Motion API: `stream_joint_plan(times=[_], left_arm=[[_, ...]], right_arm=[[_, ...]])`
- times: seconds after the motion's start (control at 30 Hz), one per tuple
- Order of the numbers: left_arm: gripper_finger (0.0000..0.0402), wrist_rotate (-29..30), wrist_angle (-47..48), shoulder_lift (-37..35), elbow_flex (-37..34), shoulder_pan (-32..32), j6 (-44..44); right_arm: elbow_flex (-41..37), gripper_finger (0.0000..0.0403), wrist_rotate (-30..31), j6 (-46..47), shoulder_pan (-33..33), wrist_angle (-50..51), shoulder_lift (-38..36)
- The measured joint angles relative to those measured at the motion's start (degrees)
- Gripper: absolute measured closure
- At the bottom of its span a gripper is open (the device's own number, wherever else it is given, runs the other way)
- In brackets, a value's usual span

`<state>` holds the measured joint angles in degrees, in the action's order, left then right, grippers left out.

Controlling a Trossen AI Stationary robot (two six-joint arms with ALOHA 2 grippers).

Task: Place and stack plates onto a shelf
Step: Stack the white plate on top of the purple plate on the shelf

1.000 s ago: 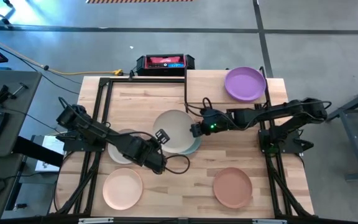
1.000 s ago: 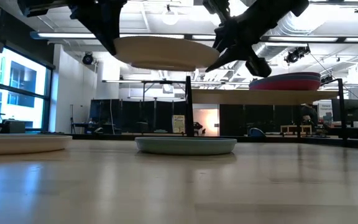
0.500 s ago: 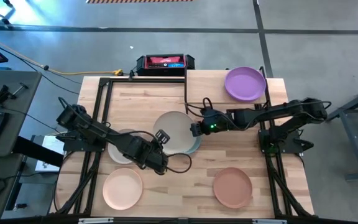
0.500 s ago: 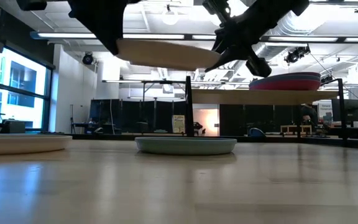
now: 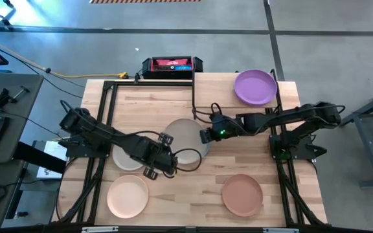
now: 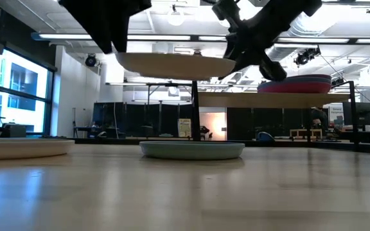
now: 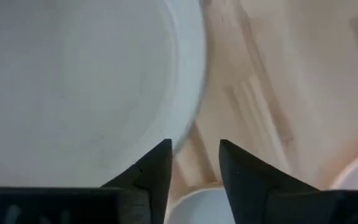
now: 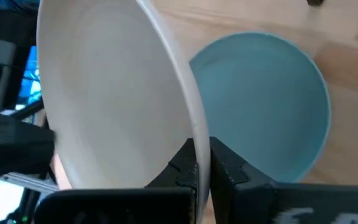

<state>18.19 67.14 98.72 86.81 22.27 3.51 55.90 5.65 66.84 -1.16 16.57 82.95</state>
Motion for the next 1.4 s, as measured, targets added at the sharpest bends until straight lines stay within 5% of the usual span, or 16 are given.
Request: stream_joint_plan(times=[0.43, 0.8, 1.4], left_arm=[[0.0264, 2.1, 11.3, -0.3, 9.8, 1.8, -9.6], [0.0267, 7.9, 23.0, -0.3, 9.9, 1.8, -14.3], [0.0268, 10.9, 22.9, -5.7, 9.9, 1.3, -15.9]], right_arm=[[0.0, 0.0403, 1.4, -0.4, 1.0, 6.7, -6.7], [0.0, 0.0403, 6.6, 1.7, 1.8, 19.2, -20.3], [0.0, 0.0403, 15.8, 11.3, 7.6, 37.7, -42.3]])
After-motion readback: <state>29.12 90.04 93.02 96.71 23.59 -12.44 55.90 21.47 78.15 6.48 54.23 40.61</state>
